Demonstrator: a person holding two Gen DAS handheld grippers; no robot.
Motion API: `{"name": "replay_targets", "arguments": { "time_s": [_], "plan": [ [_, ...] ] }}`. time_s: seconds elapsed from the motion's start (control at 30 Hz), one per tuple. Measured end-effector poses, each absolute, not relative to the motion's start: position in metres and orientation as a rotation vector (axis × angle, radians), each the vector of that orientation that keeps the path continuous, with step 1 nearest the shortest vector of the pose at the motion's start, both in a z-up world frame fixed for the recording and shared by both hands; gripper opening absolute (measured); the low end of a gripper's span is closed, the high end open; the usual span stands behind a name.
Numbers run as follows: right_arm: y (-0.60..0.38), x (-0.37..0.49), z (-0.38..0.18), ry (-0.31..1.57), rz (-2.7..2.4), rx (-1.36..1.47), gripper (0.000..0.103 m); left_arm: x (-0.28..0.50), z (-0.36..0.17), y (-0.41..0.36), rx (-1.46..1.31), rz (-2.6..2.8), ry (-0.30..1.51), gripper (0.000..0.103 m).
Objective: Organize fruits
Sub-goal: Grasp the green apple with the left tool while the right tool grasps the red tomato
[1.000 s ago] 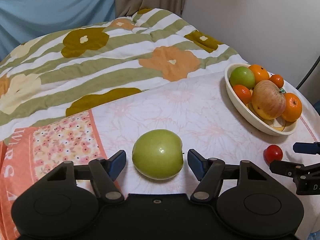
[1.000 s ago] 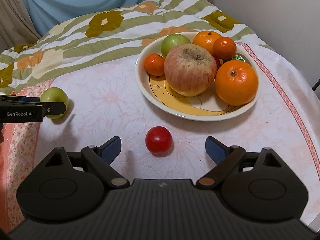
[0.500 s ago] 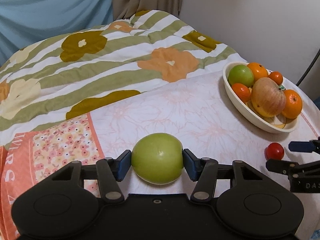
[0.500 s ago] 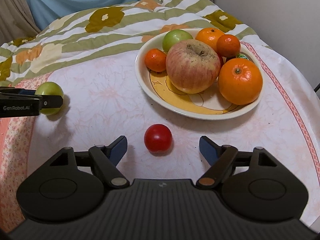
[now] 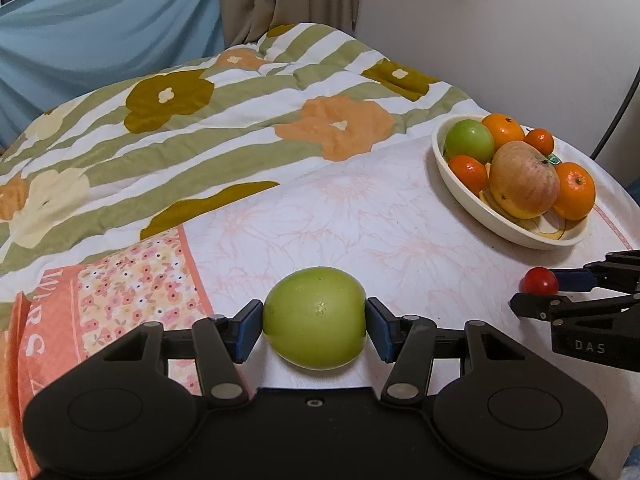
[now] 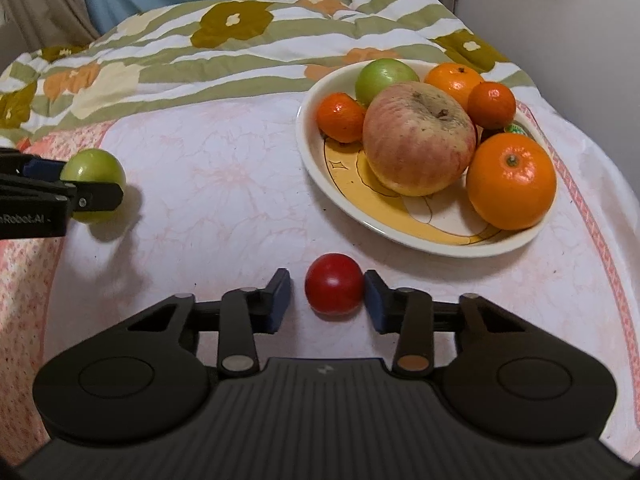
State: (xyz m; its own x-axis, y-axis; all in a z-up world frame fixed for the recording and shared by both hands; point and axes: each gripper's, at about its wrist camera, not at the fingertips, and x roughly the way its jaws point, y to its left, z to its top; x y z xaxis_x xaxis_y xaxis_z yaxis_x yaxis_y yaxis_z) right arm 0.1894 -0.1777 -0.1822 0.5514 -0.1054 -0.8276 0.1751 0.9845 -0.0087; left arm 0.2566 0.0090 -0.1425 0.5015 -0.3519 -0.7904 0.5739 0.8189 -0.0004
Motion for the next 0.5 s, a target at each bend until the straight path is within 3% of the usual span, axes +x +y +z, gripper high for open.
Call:
{"name": "replay_targets", "arguments": {
  "time_s": [0.1, 0.5],
  "plan": [
    [-0.176, 0.189, -0.182, 0.972, -0.167, 0.056, 0.046, 0.252, -0.139, 0.009, 0.275, -0.558, 0.877, 0.060],
    [-0.188, 0.175, -0.148, 0.911, -0.115, 0.049, 0.045, 0.226, -0.104, -0.005, 0.269, -0.494, 0.830, 0.060]
  ]
}}
